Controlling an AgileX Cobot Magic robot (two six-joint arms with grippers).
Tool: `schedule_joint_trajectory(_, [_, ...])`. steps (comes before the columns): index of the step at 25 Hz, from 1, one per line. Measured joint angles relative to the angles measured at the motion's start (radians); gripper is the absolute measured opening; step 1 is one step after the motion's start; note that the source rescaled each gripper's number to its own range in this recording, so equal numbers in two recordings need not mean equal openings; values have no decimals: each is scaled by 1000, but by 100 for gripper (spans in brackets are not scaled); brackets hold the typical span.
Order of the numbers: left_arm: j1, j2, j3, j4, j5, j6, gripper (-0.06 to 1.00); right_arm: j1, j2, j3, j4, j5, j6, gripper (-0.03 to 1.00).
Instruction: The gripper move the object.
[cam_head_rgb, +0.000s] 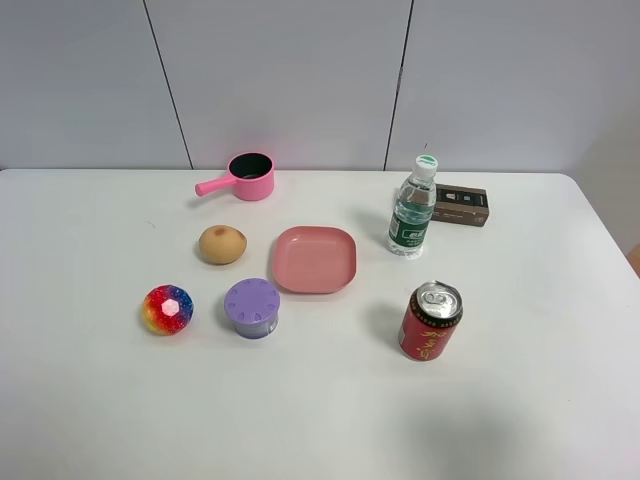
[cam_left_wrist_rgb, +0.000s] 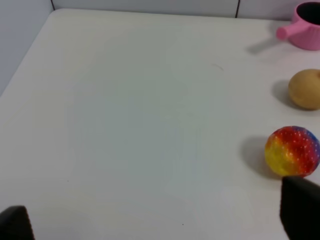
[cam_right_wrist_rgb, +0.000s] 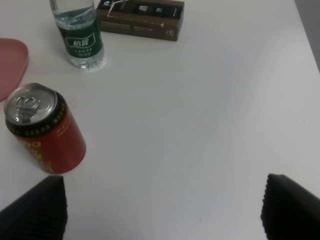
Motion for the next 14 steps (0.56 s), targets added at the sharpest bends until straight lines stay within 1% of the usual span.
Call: schedule_joint_trajectory(14, [0,0,0,0,0,0,100,0,0,8,0,-14,0,79])
